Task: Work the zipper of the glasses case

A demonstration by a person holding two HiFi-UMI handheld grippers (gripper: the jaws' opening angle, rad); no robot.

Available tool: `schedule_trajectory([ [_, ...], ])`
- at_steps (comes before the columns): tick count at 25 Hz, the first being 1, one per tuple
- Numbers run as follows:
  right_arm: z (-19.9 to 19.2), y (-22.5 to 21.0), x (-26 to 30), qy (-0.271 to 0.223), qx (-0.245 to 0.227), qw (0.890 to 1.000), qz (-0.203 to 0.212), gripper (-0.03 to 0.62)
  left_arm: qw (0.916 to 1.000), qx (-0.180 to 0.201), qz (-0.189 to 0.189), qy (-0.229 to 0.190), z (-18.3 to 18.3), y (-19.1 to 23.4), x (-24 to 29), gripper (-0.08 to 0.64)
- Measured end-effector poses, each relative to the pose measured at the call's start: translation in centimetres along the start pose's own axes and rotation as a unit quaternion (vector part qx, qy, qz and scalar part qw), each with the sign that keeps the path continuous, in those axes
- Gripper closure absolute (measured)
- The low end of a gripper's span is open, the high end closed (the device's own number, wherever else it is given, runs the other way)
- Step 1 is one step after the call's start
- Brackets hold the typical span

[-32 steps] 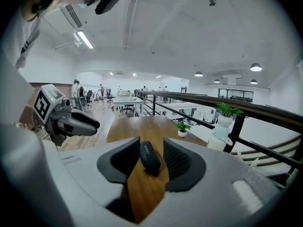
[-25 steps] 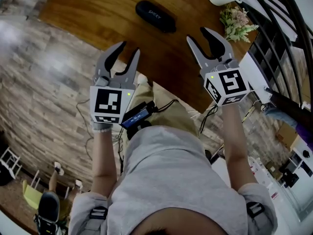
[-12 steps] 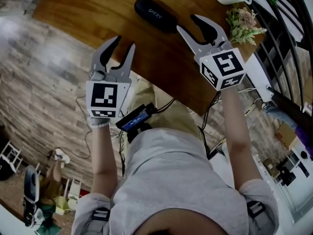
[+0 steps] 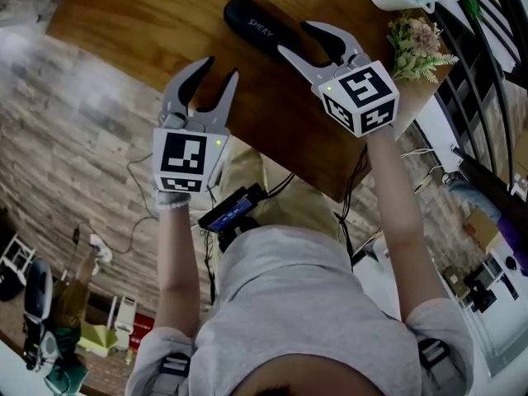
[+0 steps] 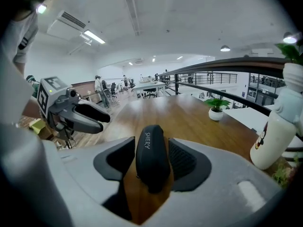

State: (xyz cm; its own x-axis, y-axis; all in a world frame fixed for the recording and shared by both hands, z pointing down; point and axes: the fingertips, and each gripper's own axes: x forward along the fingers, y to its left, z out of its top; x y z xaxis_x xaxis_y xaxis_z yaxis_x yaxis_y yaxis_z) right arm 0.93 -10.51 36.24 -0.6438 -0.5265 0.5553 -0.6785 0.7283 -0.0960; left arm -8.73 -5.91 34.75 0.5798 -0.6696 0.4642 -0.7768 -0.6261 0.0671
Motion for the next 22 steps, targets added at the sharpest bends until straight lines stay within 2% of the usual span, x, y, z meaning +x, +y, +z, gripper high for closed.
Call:
schedule_trajectory([
  [14, -1.6, -0.7, 4.2, 0.039, 0.006, 0.996, 0.082, 0.362, 0.9992, 0.002, -0.025, 0.031, -1.7, -2.4, 3.5, 0.400],
  [22, -1.9, -1.1, 5.0, 0.057, 0.018, 0.993, 0.097, 0.364, 0.9981, 0.010, -0.043, 0.044, -2.2, -3.8, 4.7, 0.397],
])
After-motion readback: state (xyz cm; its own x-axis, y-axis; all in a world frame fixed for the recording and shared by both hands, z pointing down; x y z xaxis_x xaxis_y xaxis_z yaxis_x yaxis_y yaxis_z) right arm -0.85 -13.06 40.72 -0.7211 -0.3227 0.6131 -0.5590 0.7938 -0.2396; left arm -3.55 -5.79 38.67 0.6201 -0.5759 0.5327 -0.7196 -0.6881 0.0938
